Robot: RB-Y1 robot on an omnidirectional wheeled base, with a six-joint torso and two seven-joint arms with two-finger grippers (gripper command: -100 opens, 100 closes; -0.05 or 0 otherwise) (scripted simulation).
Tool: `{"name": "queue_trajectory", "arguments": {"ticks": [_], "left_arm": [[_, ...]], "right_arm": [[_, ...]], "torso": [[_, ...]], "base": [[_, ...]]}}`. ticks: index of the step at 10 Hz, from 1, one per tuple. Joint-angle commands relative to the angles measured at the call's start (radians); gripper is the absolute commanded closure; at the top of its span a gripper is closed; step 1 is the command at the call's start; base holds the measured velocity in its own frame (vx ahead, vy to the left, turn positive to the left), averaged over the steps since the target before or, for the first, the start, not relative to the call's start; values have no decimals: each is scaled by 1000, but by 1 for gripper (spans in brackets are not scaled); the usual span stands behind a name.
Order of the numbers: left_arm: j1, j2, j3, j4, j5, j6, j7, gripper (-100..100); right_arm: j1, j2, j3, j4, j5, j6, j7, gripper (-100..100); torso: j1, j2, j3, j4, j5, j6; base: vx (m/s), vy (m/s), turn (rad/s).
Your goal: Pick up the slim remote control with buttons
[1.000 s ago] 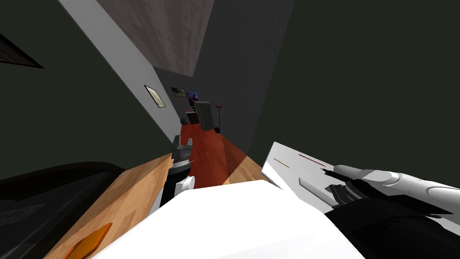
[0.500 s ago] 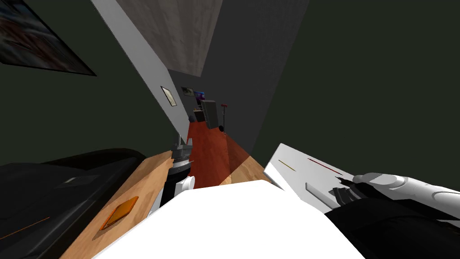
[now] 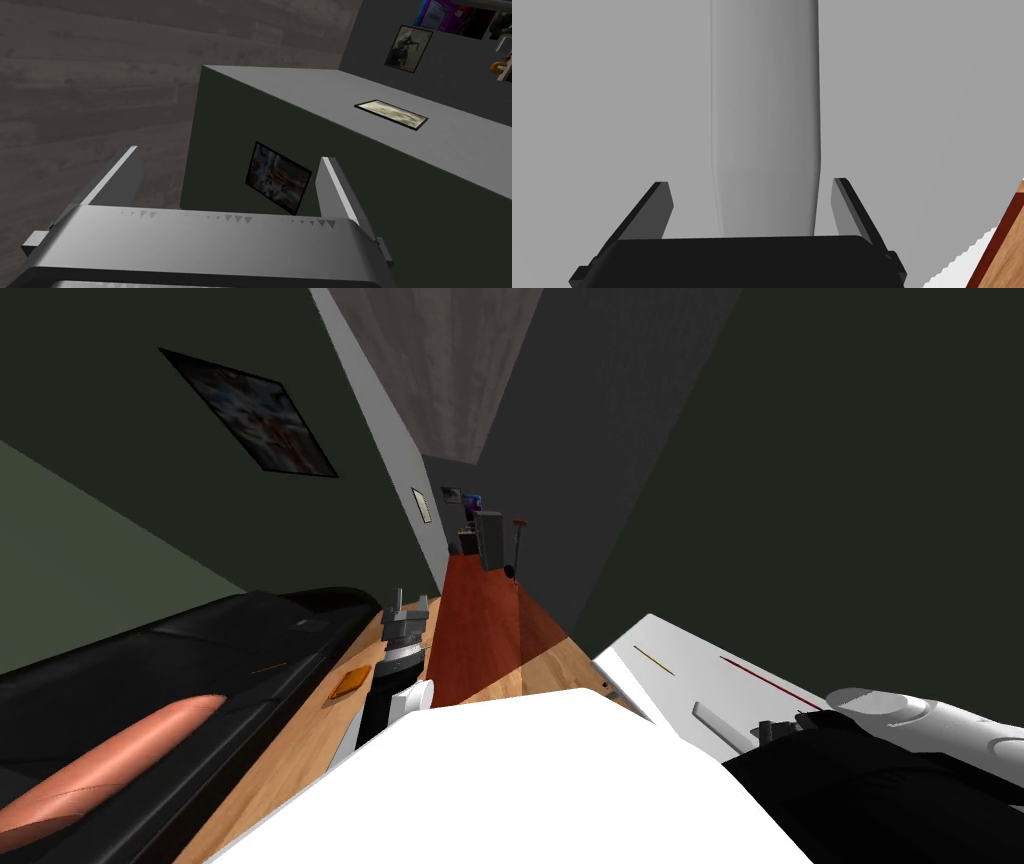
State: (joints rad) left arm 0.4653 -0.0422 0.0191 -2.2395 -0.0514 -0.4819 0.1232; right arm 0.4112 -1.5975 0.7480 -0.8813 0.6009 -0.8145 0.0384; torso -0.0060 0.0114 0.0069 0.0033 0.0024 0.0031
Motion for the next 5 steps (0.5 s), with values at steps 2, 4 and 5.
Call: {"name": "queue_trajectory", "arguments": {"ticks": [2, 4, 5], "left_arm": [[0, 0, 0, 0, 0, 0, 0, 0], [0, 0, 0, 0, 0, 0, 0, 0], [0, 0, 0, 0, 0, 0, 0, 0]], "right_arm": [[8, 31, 4, 52, -20, -12, -41, -100], [9, 22, 3, 35, -17, -7, -36, 100], [9, 21, 3, 35, -17, -7, -36, 100]], "torso": [[0, 0, 0, 0, 0, 0], [-2, -4, -2, -1, 0, 1], [-3, -8, -4, -2, -1, 1]], "base": [[-176, 26, 320], [-46, 2, 23], [-7, 1, 1]]}}
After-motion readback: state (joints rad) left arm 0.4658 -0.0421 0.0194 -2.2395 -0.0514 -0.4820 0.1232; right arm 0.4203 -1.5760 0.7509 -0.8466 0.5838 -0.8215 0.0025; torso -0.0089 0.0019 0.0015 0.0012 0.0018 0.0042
